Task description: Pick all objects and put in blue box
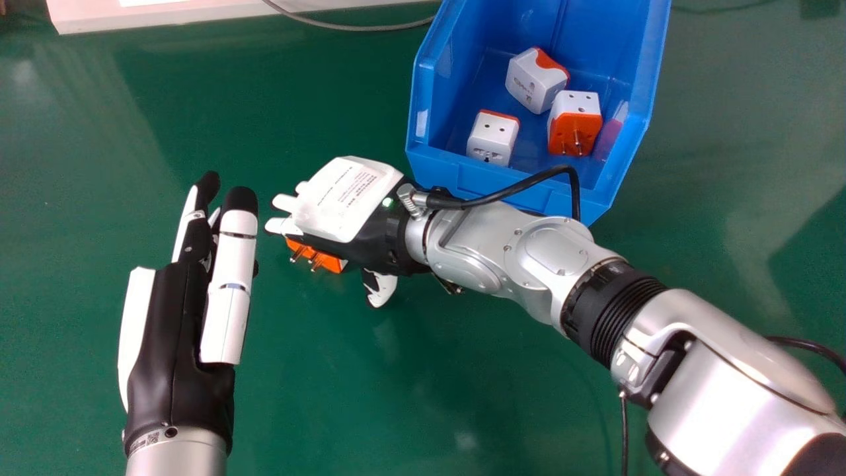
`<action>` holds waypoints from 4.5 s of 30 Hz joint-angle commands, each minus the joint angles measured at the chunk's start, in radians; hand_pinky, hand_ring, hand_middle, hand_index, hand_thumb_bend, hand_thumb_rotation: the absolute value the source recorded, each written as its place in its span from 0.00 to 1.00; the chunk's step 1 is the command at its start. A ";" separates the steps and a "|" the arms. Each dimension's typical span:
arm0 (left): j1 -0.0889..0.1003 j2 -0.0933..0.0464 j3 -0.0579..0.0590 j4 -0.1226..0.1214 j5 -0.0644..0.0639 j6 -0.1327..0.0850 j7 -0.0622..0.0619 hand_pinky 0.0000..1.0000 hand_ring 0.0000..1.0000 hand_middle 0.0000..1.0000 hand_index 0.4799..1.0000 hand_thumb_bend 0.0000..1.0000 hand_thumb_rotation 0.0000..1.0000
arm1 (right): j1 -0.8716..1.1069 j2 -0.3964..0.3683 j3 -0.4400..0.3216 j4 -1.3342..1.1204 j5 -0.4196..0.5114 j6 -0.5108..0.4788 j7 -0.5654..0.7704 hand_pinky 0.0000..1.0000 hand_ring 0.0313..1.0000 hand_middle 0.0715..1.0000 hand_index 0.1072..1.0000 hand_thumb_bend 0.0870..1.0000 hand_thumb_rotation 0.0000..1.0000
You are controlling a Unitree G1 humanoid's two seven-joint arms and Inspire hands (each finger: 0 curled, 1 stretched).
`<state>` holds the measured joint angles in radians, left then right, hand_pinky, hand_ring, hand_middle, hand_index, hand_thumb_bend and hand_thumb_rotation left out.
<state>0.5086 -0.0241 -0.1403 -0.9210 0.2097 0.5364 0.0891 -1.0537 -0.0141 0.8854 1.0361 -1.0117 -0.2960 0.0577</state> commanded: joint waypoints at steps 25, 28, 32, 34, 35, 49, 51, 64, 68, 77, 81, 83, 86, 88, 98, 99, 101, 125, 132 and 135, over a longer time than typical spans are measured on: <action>0.026 -0.006 -0.046 -0.042 0.031 -0.009 0.009 0.89 0.94 0.93 0.94 0.46 0.99 | -0.095 0.027 0.025 0.061 -0.027 -0.013 -0.093 0.88 0.95 0.97 0.88 0.36 0.00; 0.029 -0.009 -0.049 -0.044 0.033 -0.010 0.009 0.89 0.94 0.93 0.94 0.47 0.99 | -0.097 0.029 0.026 0.066 -0.029 -0.012 -0.102 0.87 0.95 0.96 0.88 0.36 0.00; 0.036 -0.011 -0.057 -0.047 0.035 -0.012 0.011 0.89 0.94 0.93 0.94 0.47 0.99 | -0.098 0.032 0.030 0.074 -0.033 -0.013 -0.121 0.87 0.94 0.96 0.88 0.36 0.00; 0.040 -0.010 -0.062 -0.050 0.037 -0.013 0.012 0.89 0.94 0.93 0.94 0.47 0.99 | -0.102 0.035 0.034 0.082 -0.035 -0.017 -0.124 0.87 0.94 0.95 0.87 0.37 0.00; 0.041 -0.009 -0.063 -0.051 0.038 -0.013 0.012 0.89 0.94 0.93 0.94 0.47 0.99 | -0.104 0.036 0.035 0.086 -0.036 -0.019 -0.125 0.87 0.94 0.95 0.87 0.37 0.00; 0.063 -0.006 -0.081 -0.071 0.038 -0.013 0.019 0.89 0.94 0.93 0.94 0.48 0.98 | -0.107 0.039 0.038 0.121 -0.048 -0.052 -0.208 0.73 0.80 0.82 0.72 0.50 0.00; 0.067 -0.006 -0.085 -0.076 0.039 -0.011 0.021 0.89 0.94 0.93 0.94 0.48 0.98 | -0.107 0.041 0.036 0.133 -0.046 -0.062 -0.227 0.73 0.80 0.82 0.72 0.50 0.00; 0.078 -0.018 -0.104 -0.094 0.040 -0.002 0.038 0.89 0.94 0.93 0.94 0.48 0.98 | -0.091 0.041 0.041 0.159 -0.059 -0.062 -0.356 0.44 0.47 0.57 0.54 0.49 0.01; 0.080 -0.022 -0.106 -0.094 0.039 -0.003 0.043 0.89 0.94 0.93 0.94 0.47 0.98 | -0.092 0.037 0.047 0.162 -0.067 -0.065 -0.383 0.30 0.31 0.39 0.49 0.48 0.05; 0.077 -0.022 -0.112 -0.107 0.042 0.013 0.050 0.89 0.94 0.94 0.94 0.46 0.99 | -0.096 0.031 0.039 0.167 -0.048 -0.082 -0.375 0.14 0.14 0.18 0.43 0.47 0.09; 0.073 -0.021 -0.111 -0.105 0.043 0.018 0.052 0.89 0.94 0.94 0.94 0.46 0.99 | -0.094 0.028 0.040 0.165 -0.046 -0.079 -0.372 0.12 0.11 0.15 0.42 0.47 0.10; 0.072 -0.020 -0.112 -0.106 0.044 0.019 0.052 0.89 0.94 0.94 0.94 0.46 0.99 | -0.094 0.029 0.039 0.164 -0.045 -0.077 -0.366 0.11 0.10 0.13 0.42 0.47 0.10; 0.071 -0.020 -0.113 -0.106 0.046 0.021 0.053 0.89 0.94 0.94 0.94 0.45 0.99 | -0.094 0.029 0.036 0.162 -0.041 -0.078 -0.358 0.09 0.08 0.11 0.41 0.47 0.11; 0.069 -0.020 -0.113 -0.107 0.047 0.023 0.053 0.89 0.94 0.94 0.94 0.46 0.99 | -0.094 0.029 0.035 0.161 -0.040 -0.077 -0.356 0.09 0.07 0.10 0.41 0.47 0.11; 0.065 -0.020 -0.112 -0.111 0.051 0.031 0.050 0.89 0.94 0.94 0.94 0.46 0.99 | -0.084 0.029 0.023 0.158 -0.038 -0.073 -0.366 0.09 0.07 0.10 0.41 0.47 0.11; 0.065 -0.019 -0.111 -0.111 0.051 0.032 0.049 0.89 0.94 0.94 0.94 0.46 0.99 | -0.082 0.028 0.021 0.157 -0.037 -0.075 -0.367 0.09 0.07 0.10 0.41 0.47 0.11; 0.064 -0.018 -0.111 -0.111 0.051 0.032 0.049 0.89 0.94 0.94 0.94 0.46 0.99 | -0.080 0.027 0.019 0.157 -0.035 -0.077 -0.369 0.08 0.07 0.10 0.41 0.47 0.11; 0.003 -0.019 -0.061 -0.069 0.038 0.047 0.033 0.89 0.94 0.94 0.95 0.46 0.99 | -0.041 0.008 -0.069 0.113 0.047 -0.066 -0.331 0.17 0.14 0.16 0.41 0.46 0.11; -0.010 -0.019 -0.067 -0.052 0.044 0.043 0.038 0.89 0.94 0.94 0.95 0.46 0.99 | -0.053 -0.009 -0.073 0.110 0.042 -0.071 -0.341 0.22 0.23 0.25 0.43 0.47 0.07; -0.020 -0.017 -0.052 -0.034 0.037 0.036 0.035 0.89 0.94 0.94 0.95 0.46 0.99 | -0.056 -0.010 -0.071 0.116 0.038 -0.063 -0.344 0.28 0.30 0.31 0.42 0.46 0.05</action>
<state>0.4944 -0.0424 -0.1978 -0.9545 0.2430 0.5872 0.1258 -1.0811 -0.0231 0.8278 1.1697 -0.9860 -0.3597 -0.2709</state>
